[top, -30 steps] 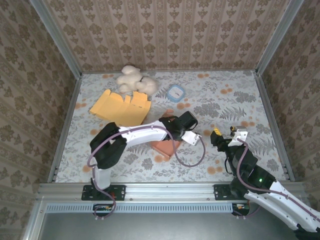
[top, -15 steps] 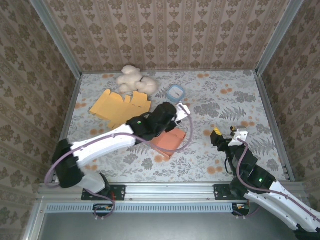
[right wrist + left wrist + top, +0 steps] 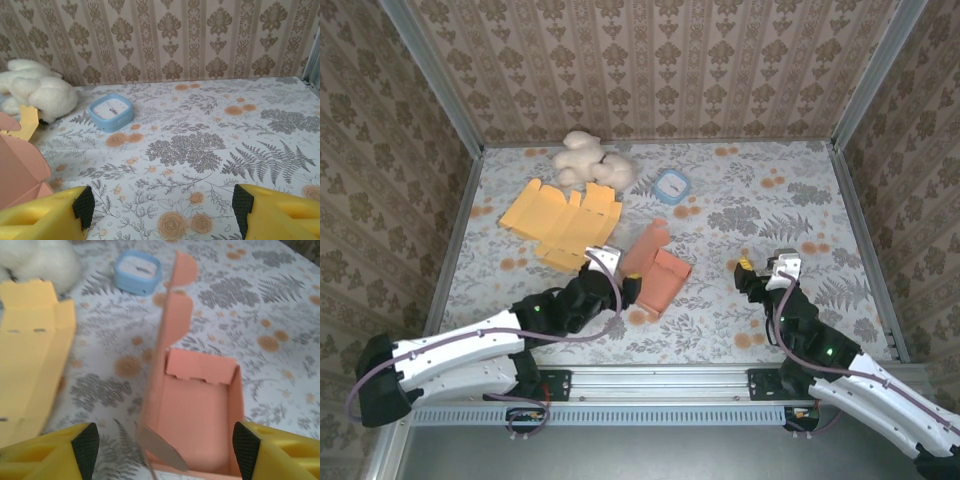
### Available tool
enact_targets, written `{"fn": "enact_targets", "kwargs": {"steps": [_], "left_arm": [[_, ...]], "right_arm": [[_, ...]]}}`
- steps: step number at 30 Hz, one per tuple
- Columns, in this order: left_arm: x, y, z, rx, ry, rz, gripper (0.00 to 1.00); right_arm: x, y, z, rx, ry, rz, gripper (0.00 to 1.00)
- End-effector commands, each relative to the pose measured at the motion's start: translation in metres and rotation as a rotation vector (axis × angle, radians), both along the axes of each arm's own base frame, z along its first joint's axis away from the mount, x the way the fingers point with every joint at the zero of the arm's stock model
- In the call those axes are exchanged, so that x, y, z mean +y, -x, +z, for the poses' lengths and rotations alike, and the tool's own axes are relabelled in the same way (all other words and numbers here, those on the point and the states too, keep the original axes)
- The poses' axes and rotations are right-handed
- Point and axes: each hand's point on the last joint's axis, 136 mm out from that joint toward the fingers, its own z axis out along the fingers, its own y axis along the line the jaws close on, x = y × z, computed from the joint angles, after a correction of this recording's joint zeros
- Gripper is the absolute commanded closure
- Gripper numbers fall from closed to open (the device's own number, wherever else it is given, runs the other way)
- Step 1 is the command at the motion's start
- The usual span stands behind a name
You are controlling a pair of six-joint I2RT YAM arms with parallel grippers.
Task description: Fold the paper box
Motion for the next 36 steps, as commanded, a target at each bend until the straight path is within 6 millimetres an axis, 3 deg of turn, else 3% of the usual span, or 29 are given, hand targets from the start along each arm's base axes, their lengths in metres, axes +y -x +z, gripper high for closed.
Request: {"fn": "enact_targets", "kwargs": {"steps": [1, 7, 12, 17, 24, 31, 36], "left_arm": [[-0.01, 0.0, 0.006, -0.011, 0.09, 0.059, 0.26], [-0.002, 0.004, -0.027, -0.031, -0.027, 0.133, 0.27], [0.008, 0.001, -0.042, -0.037, -0.075, 0.173, 0.31], [0.017, -0.002, -0.05, -0.046, -0.079, 0.179, 0.43], [0.013, -0.01, -0.061, -0.032, -0.067, 0.158, 0.57], [0.007, -0.023, -0.058, -0.048, -0.055, 0.134, 0.8], [0.015, -0.034, -0.053, -0.065, 0.001, 0.159, 0.88]], "right_arm": [[0.001, -0.002, 0.008, -0.015, -0.012, -0.002, 0.24], [0.007, -0.004, 0.006, -0.001, -0.005, 0.021, 0.24], [0.009, -0.004, 0.006, 0.006, -0.001, 0.032, 0.24], [0.015, -0.005, 0.004, 0.014, 0.002, 0.059, 0.23], [0.052, -0.014, -0.009, 0.091, 0.05, 0.205, 0.23], [0.089, -0.022, -0.011, 0.161, 0.132, 0.37, 0.23], [0.118, -0.029, -0.014, 0.223, 0.268, 0.52, 0.27]]}}
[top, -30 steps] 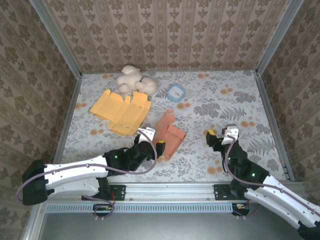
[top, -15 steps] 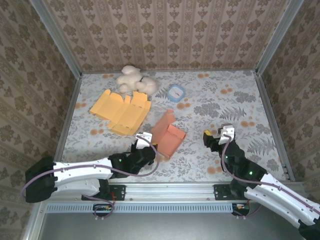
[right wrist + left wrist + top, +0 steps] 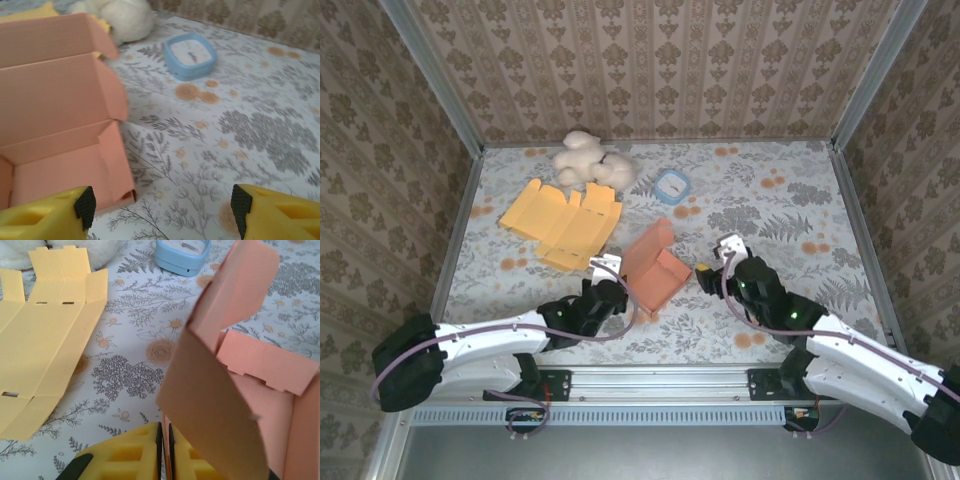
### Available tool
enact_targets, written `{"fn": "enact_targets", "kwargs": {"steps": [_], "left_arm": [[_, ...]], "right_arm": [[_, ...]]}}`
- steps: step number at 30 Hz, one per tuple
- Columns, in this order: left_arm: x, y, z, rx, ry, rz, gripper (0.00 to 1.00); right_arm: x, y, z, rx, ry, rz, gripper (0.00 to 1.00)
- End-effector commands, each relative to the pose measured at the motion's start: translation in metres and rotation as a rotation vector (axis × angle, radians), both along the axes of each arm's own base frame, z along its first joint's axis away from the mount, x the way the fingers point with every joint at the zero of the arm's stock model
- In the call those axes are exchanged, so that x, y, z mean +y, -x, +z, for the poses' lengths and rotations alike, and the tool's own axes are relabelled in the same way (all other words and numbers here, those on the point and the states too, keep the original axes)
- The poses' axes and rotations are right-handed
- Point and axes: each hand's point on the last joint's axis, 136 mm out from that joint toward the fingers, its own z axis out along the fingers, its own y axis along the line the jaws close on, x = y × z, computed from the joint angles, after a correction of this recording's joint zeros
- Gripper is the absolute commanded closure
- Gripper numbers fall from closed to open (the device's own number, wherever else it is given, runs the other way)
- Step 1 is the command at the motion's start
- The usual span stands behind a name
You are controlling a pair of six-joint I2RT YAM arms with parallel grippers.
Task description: Fold the paper box
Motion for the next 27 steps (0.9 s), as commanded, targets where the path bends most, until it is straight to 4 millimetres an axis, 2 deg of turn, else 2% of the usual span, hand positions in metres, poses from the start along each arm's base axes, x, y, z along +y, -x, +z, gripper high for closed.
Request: {"fn": "enact_targets", "kwargs": {"steps": [1, 5, 8, 10, 17, 20, 23, 27], "left_arm": [[0.001, -0.006, 0.007, -0.031, 0.056, -0.015, 0.89], [0.002, -0.012, 0.008, -0.027, 0.119, -0.025, 0.96], [0.004, -0.017, 0.006, -0.02, 0.148, -0.03, 1.0], [0.005, -0.019, 0.005, -0.017, 0.159, -0.035, 1.0], [0.014, -0.021, 0.011, -0.034, 0.147, -0.026, 1.0], [0.017, -0.021, 0.015, -0.031, 0.161, -0.034, 1.0], [0.02, -0.02, 0.015, -0.021, 0.17, -0.04, 1.0], [0.025, -0.016, 0.015, -0.019, 0.176, -0.044, 1.0]], "right_arm": [[0.028, -0.004, 0.011, 0.006, 0.058, 0.164, 0.28], [0.053, -0.013, 0.004, 0.108, 0.149, 0.281, 0.33], [0.06, -0.02, -0.003, 0.186, 0.205, 0.303, 0.46], [0.062, -0.021, -0.007, 0.231, 0.221, 0.303, 0.5], [0.068, -0.025, -0.018, 0.348, 0.138, 0.216, 0.51], [0.075, -0.035, -0.031, 0.377, 0.177, 0.224, 0.52], [0.084, -0.048, -0.052, 0.44, 0.246, 0.263, 0.53], [0.093, -0.065, -0.06, 0.462, 0.296, 0.304, 0.56]]}}
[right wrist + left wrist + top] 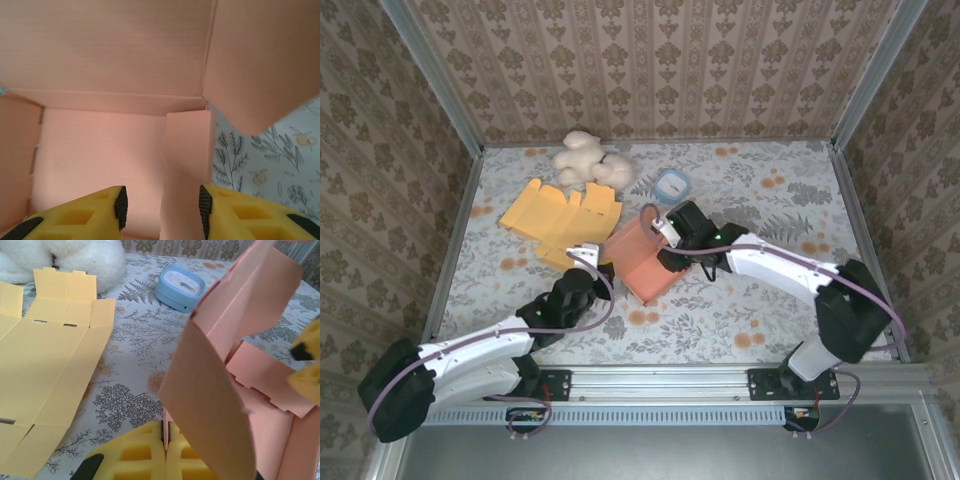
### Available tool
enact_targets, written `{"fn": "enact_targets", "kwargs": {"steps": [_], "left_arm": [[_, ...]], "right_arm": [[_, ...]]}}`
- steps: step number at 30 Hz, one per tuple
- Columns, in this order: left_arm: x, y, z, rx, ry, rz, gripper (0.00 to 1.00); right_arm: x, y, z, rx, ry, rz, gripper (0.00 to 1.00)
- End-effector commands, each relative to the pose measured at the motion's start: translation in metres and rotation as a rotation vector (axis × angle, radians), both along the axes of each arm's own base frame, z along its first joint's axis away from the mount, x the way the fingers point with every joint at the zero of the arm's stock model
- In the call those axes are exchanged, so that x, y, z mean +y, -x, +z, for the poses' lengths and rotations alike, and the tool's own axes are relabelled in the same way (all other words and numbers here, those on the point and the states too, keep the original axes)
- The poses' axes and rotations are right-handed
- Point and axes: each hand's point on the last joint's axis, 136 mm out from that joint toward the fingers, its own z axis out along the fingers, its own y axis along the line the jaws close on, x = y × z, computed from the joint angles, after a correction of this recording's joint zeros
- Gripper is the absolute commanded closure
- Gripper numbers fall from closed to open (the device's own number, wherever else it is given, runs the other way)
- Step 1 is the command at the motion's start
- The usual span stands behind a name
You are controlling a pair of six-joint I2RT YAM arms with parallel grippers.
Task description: Fold the paper box
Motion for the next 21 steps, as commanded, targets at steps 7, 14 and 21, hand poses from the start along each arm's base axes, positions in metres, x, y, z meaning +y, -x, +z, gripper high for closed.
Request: {"fn": "enact_targets", "kwargs": {"steps": [7, 14, 21], "left_arm": [[0.012, 0.006, -0.003, -0.002, -0.014, -0.013, 1.0], [0.009, 0.003, -0.014, 0.033, 0.0, -0.032, 1.0], [0.005, -0.001, -0.02, 0.068, 0.033, -0.048, 1.0]], "right_arm": [[-0.005, -0.021, -0.023, 0.076, 0.115, 0.059, 0.61], [-0.004, -0.032, -0.03, 0.064, 0.062, 0.07, 0.63], [-0.002, -0.036, -0.044, 0.154, -0.048, 0.076, 0.63]]}}
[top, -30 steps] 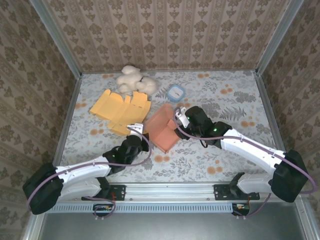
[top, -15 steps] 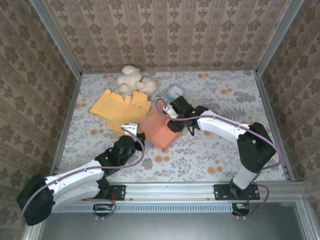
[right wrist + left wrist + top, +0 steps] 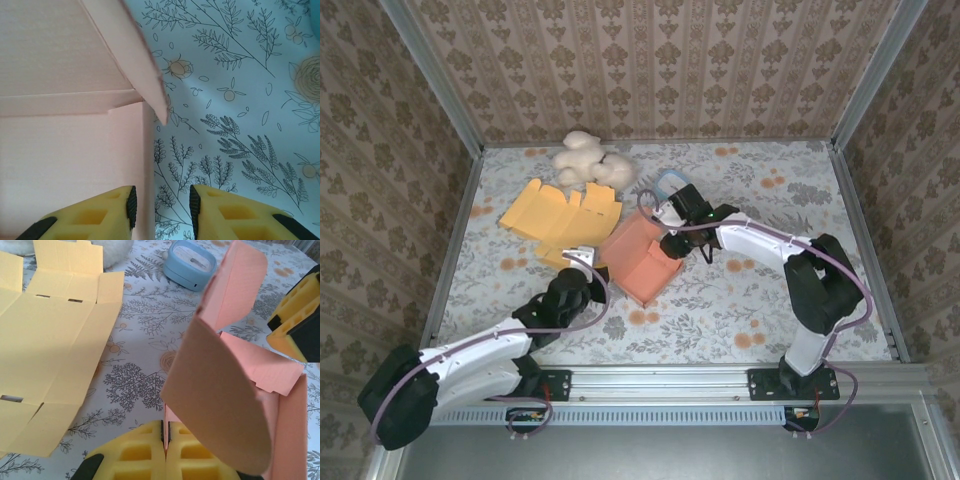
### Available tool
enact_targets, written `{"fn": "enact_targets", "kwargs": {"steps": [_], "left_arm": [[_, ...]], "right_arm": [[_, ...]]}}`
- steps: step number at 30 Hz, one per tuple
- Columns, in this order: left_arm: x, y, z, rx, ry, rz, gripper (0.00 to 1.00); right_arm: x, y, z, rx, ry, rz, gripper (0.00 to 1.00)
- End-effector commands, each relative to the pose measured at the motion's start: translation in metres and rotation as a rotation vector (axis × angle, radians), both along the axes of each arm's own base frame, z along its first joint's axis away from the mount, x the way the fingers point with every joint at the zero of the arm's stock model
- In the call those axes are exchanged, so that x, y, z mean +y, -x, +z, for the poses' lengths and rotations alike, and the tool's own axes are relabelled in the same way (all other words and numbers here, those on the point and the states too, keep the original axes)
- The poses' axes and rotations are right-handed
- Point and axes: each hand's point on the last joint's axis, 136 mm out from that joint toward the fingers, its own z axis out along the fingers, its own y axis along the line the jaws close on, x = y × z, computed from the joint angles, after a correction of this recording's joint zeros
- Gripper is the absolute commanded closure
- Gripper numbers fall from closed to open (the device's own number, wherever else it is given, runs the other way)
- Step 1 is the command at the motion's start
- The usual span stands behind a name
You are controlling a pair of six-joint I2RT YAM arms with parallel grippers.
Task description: Fold the paper box
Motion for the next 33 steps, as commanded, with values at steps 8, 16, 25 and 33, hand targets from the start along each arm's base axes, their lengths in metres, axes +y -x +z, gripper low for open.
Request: {"fn": "enact_targets", "kwargs": {"steps": [8, 16, 25, 33], "left_arm": [[-0.011, -0.002, 0.0, 0.014, 0.063, -0.039, 1.0], [-0.013, -0.004, -0.003, 0.025, 0.071, -0.035, 1.0], [-0.009, -0.01, 0.0, 0.036, 0.083, 0.009, 1.0], [0.007, -0.016, 0.001, 0.05, 0.119, 0.074, 1.0]], "right_arm": [[0.018, 0.009, -0.023, 0.151, -0.162, 0.032, 0.63], [0.017, 0.011, -0.043, 0.203, -0.155, 0.008, 0.73], [0.004, 0.009, -0.047, 0.002, -0.017, -0.041, 0.83], [0.012, 0.018, -0.043, -0.209, 0.121, -0.008, 0.87]]}}
